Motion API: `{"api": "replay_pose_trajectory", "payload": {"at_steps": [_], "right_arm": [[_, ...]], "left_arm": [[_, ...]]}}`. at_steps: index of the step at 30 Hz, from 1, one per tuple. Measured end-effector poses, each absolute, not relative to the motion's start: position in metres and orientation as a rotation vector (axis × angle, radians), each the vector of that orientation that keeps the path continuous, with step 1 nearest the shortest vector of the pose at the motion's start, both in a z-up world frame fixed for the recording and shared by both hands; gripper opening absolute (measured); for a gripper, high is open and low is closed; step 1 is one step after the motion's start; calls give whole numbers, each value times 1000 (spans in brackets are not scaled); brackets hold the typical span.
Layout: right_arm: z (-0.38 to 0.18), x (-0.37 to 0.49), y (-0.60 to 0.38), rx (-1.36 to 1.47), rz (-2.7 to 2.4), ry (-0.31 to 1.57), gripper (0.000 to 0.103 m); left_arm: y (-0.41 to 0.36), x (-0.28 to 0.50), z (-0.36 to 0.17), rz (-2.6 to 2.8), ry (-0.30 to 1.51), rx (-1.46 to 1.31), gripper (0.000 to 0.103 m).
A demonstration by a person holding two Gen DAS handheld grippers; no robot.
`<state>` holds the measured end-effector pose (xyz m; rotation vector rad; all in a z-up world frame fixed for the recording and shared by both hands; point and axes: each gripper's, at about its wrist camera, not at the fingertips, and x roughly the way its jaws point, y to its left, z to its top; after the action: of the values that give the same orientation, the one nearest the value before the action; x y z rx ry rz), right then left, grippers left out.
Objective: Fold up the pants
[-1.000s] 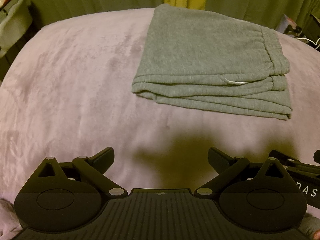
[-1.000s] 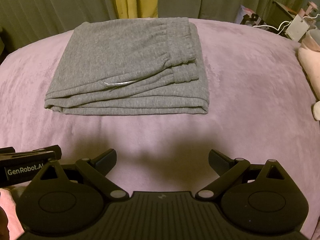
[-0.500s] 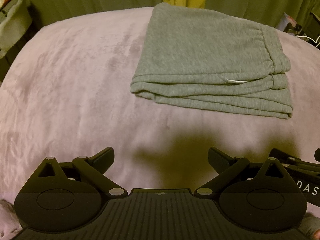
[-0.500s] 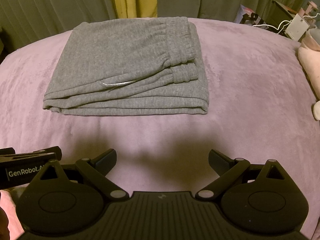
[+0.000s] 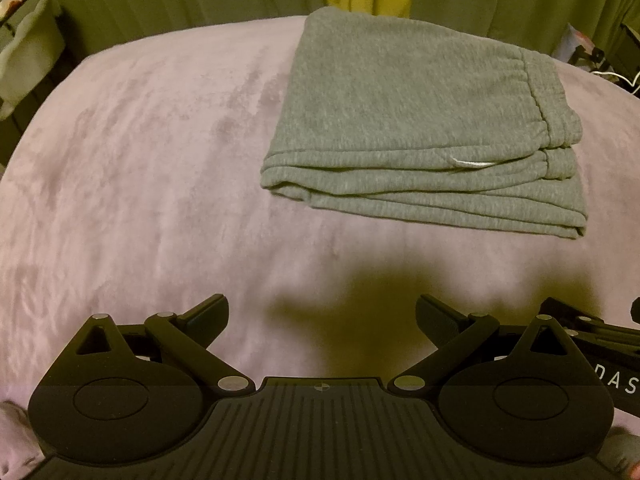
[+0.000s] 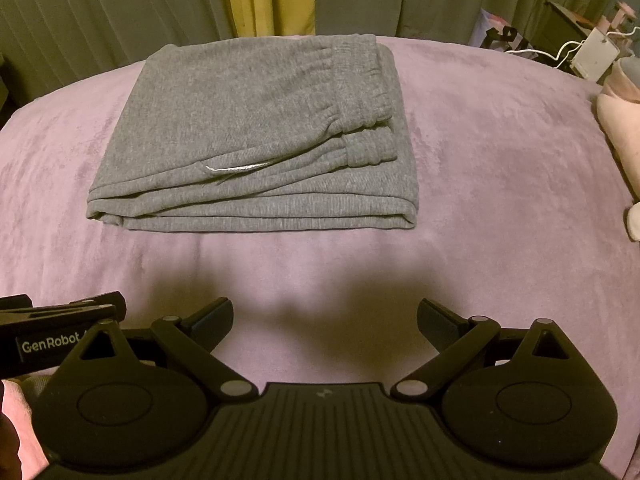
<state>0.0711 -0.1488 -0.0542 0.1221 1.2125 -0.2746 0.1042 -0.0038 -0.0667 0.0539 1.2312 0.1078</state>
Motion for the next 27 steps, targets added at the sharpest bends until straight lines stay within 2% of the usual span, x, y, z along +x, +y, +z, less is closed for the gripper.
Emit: {"api": "replay_pose_trajectory", "payload": {"at_steps": [27], "right_arm": [[-45, 62, -148, 113, -282, 1184, 99]], "left_arm": [[-4, 94, -60, 87, 1192, 28, 102]]}}
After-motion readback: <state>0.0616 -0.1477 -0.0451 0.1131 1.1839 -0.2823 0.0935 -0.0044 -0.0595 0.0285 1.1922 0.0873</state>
